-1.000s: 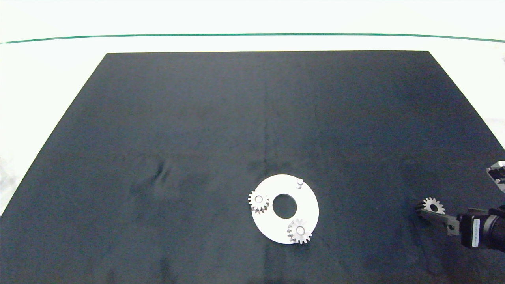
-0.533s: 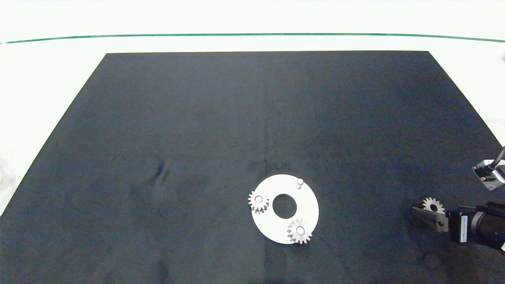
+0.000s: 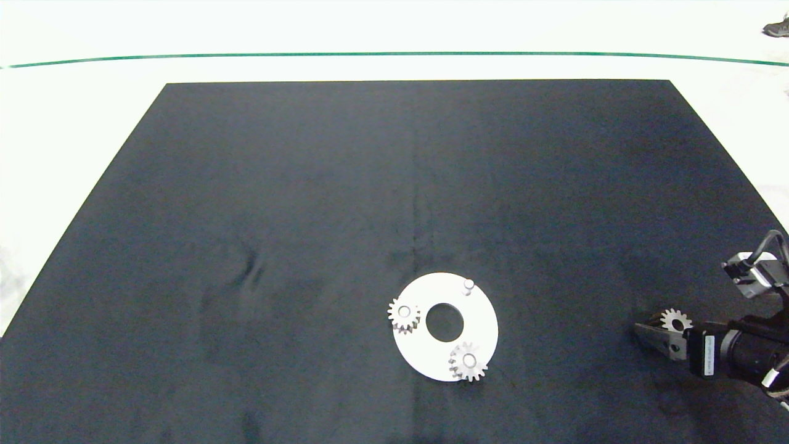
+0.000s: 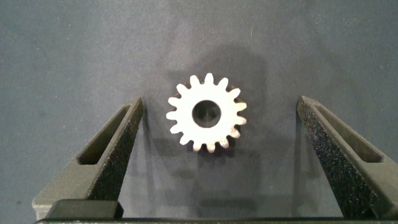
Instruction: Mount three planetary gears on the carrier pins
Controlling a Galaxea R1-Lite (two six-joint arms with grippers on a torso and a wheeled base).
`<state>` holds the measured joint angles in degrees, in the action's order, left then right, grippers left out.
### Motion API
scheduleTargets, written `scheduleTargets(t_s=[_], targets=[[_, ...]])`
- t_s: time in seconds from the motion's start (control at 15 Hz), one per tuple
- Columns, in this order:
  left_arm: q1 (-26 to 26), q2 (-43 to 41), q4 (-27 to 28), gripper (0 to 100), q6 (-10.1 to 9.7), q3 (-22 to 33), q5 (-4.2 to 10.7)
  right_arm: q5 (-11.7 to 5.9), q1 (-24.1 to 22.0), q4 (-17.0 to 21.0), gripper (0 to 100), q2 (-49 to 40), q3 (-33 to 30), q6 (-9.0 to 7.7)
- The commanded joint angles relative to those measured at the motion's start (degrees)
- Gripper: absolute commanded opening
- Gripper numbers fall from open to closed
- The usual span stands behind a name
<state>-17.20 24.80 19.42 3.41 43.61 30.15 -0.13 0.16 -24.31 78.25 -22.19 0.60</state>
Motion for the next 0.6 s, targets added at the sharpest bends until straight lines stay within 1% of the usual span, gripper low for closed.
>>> scheduleTargets(t_s=[0.07,0.4,0.6], targets=[[0.0,0.0,0.1,100,0.01,-0.3,0.17,-0.22,0.0,-0.4,96,0.2,0.0,-0.07],[0.0,0.0,0.1,100,0.01,-0.3,0.17,-0.48,0.1,-0.3,85,0.0,0.0,-0.07],[0.0,0.0,0.2,100,0.01,-0.4,0.17,-1.10,0.2,-0.4,79,-0.3,0.0,-0.07]])
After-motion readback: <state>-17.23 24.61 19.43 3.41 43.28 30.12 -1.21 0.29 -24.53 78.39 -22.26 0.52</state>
